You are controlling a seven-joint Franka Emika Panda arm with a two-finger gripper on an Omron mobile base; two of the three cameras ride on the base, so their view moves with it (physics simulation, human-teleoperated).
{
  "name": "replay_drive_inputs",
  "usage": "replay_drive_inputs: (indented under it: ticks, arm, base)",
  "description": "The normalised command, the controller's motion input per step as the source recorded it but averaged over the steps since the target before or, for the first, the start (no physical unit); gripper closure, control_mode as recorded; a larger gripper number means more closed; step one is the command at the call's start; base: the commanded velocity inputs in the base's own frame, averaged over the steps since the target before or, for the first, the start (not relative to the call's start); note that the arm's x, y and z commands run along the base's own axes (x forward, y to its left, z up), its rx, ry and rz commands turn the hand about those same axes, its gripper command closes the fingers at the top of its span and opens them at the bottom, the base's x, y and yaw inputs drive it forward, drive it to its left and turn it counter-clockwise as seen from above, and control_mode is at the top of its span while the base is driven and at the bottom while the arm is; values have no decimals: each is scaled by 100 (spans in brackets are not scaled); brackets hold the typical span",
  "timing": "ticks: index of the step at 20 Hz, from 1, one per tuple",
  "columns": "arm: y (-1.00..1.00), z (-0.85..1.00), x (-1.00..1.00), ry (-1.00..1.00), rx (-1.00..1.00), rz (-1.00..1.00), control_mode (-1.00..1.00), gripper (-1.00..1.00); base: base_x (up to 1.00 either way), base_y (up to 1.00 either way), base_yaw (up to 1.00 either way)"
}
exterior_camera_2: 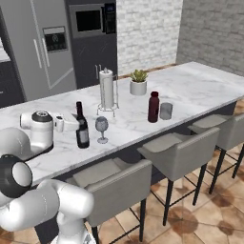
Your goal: There is a wine glass and glass cup on the dining counter. Place the wine bottle next to the wine glass and the juice bottle next to the glass cup.
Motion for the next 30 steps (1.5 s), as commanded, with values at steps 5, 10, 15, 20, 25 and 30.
replay_drive_inputs:
  ticks: [5, 10, 15, 20, 25, 30]
  arm:
    - [-9, -14, 21, 0, 11, 16, -100, 100]
    - [-6, -14, 16, 0, 8, 17, -100, 100]
    - [-4, -11, 14, -2, 2, 17, -100, 100]
    - [0, -10, 12, 0, 0, 13, -100, 100]
    - [2, -6, 11, 0, 0, 8, -100, 100]
    - [1, -5, 3, 0, 0, 3, -100, 100]
  base:
    - [0, 0, 0]
    - [0, 0, 0]
    - [0, 0, 0]
    - [0, 0, 0]
    - [0, 0, 0]
    - [0, 0, 0]
